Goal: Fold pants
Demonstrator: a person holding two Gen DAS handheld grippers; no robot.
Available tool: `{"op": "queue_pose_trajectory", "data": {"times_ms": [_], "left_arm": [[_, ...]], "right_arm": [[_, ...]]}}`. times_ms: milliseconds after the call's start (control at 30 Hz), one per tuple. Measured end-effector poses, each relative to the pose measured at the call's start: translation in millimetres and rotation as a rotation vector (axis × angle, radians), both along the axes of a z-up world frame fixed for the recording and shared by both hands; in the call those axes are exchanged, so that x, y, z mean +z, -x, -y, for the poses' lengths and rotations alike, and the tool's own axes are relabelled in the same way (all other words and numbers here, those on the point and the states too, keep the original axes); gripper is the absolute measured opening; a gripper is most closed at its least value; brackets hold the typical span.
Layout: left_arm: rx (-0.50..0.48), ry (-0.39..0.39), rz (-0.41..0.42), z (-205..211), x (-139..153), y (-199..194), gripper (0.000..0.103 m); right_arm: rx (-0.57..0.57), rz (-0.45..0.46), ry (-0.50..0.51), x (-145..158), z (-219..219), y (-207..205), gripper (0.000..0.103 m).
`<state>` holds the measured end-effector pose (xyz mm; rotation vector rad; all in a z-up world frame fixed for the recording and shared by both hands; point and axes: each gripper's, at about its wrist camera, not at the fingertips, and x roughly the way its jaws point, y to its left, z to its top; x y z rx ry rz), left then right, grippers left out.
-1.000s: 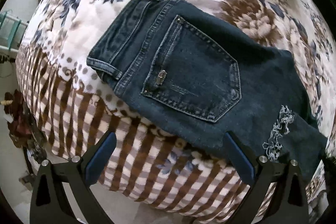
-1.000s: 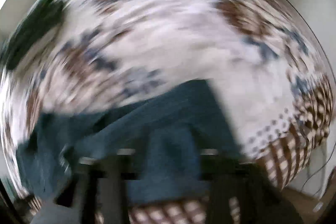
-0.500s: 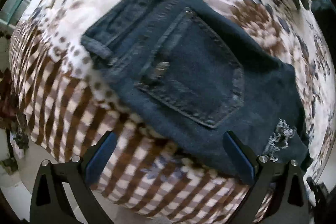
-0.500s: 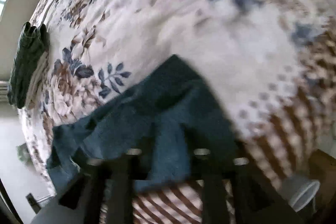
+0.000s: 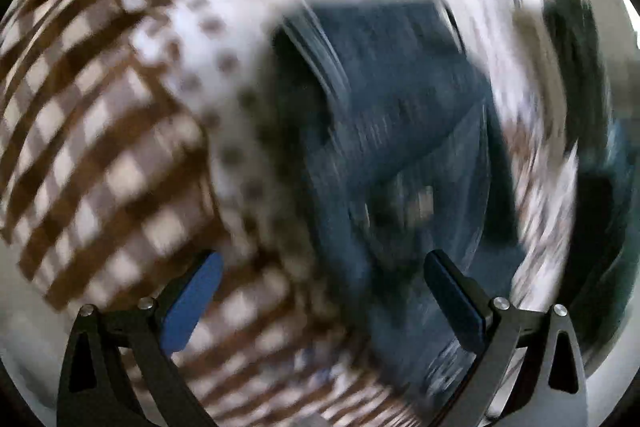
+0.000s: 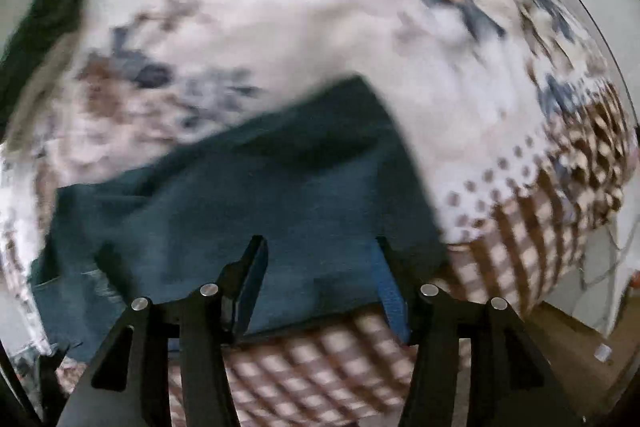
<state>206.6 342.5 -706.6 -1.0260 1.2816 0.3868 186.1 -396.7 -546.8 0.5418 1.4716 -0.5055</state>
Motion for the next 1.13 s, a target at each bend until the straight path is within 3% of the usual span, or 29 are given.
{"op": "queue_pose_trajectory", "data": {"times_ms": [33,100,167,300,400,433,500,533,667,767,833,867,1000,1067,1133], "left_arm": [[0.075,-0.001,0.043,-19.9,-3.9,3.8,0.097],[0.136,-0.002,0.09,-40.5,-9.6,2.8,0.07],[0.127,-0.016,0.157,-58.3,-13.0,-4.5,0.04],[0.059,-0.055,0.205,-58.1,-10.5,-8.9,0.04],[0.111,0.048,0.276,-70.0,-30.5,0.1,0.064],[0.122,0.062,0.291,-55.9,-25.6,-7.4,0.069],[0.101,0.035,0.29,-51.8,-20.5,-17.0,0.07],[0.083,0.006,0.287,-49.5,-16.9,-22.0,0.069],[0.061,-0.113,0.32,-42.1,14.4,-22.2,0.027],[0.059,-0.113,0.451,-27.8,48.7,-16.1,0.026],[0.049,-0.114,0.452,-21.7,48.8,-24.9,0.031],[0.052,-0.099,0.436,-22.2,40.6,-31.7,0.04],[0.098,0.024,0.356,-32.7,-13.9,-58.7,0.043],[0.074,0.007,0.348,-30.4,-13.9,-67.6,0.03],[-0.004,-0.065,0.352,-21.4,4.5,-71.2,0.022]], "right_arm": [[0.034,0.006,0.004,3.8,-11.4,-7.1,0.058],[0.112,0.007,0.003,3.2,-34.1,-21.1,0.06],[0.203,-0.026,0.021,-3.4,-62.3,-36.7,0.06],[0.333,-0.028,0.042,-7.9,-103.1,-51.0,0.06],[0.396,-0.028,0.054,-12.3,-122.9,-56.7,0.06],[0.4,-0.031,0.046,-14.9,-126.5,-57.6,0.06],[0.387,-0.044,0.032,-23.4,-132.8,-61.9,0.06],[0.374,-0.053,0.031,-26.6,-134.1,-62.1,0.06],[0.336,-0.073,0.017,-33.5,-135.2,-62.6,0.06],[0.327,-0.061,0.026,-30.2,-126.8,-61.3,0.06],[0.326,-0.052,0.024,-23.7,-122.2,-58.8,0.06],[0.325,-0.051,0.02,-21.1,-121.6,-61.1,0.06],[0.295,-0.052,-0.008,-17.6,-122.7,-62.8,0.06],[0.28,-0.059,-0.017,-16.5,-118.6,-63.1,0.061],[0.296,-0.092,-0.015,-22.9,-115.0,-59.9,0.07]]}}
